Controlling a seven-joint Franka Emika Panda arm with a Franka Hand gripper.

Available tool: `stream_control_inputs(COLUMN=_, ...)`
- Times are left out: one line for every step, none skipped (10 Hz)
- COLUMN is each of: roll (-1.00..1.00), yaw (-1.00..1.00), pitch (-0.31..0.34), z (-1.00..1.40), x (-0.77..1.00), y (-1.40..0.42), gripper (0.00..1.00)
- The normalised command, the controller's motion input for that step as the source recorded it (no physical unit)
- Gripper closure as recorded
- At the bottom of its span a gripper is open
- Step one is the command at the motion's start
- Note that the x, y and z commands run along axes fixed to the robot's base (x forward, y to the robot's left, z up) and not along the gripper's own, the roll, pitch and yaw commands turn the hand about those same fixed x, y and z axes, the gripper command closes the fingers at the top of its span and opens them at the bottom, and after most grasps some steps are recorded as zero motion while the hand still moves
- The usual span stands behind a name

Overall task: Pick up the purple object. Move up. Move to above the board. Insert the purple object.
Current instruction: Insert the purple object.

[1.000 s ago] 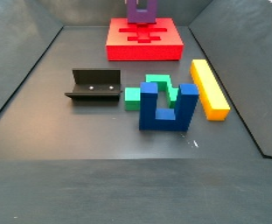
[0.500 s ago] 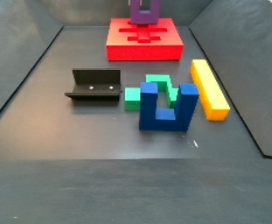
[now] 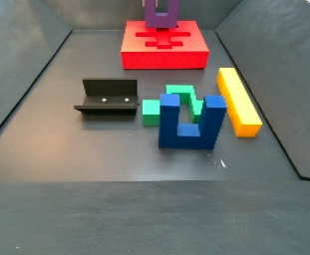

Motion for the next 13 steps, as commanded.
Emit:
stream_control_inputs(roll=0.08, yaw=-0.02, pitch=0.000, z=-0.12, x=-0.05, y=0.00, gripper=1.00)
stream_control_inputs(roll=0.11, yaw=-0.02, pitch=0.000, z=-0.15, x=-0.07, y=0.00, gripper=1.00)
stream_control_inputs(roll=0.12, yaw=-0.01, pitch=0.000, z=-0.19, x=-0.08, y=0.00, gripper=1.00)
stream_control_inputs(roll=0.00, yaw=0.00, pitch=-0.039, z=-0.27, x=-0.06, y=-0.01, gripper=1.00)
stream_control_inputs(roll=0.00, yaw=0.00, pitch=-0.084, z=-0.39, x=-0.02, y=-0.02, gripper=1.00)
stream_control_inputs(roll=0.00, yaw=0.00, pitch=-0.110, z=-0.49, x=0.00, y=-0.04, gripper=1.00)
stream_control_inputs(roll=0.00, yaw=0.00, pitch=-0.111, z=-0.53, x=0.03, y=-0.03, gripper=1.00)
stream_control_inputs(roll=0.00, yaw=0.00, pitch=-0.123, z=-0.54, x=0.08, y=-0.07, gripper=1.00)
stream_control_inputs(roll=0.09, yaw=0.00, pitch=-0.104, z=-0.54, x=0.06, y=-0.14, gripper=1.00)
stream_control_inputs(roll=0.14, yaw=0.00, pitch=-0.090, z=-0.51, x=0.01, y=-0.18, gripper=1.00)
stream_control_inputs(roll=0.13, yaw=0.00, pitch=-0.094, z=-0.51, x=0.02, y=-0.17, gripper=1.00)
stream_control_inputs(roll=0.09, yaw=0.00, pitch=-0.051, z=-0.27, x=0.01, y=-0.13, gripper=1.00)
stream_control_inputs(roll=0.00, yaw=0.00, pitch=0.000, z=0.00, x=0.00, y=0.00, gripper=1.00)
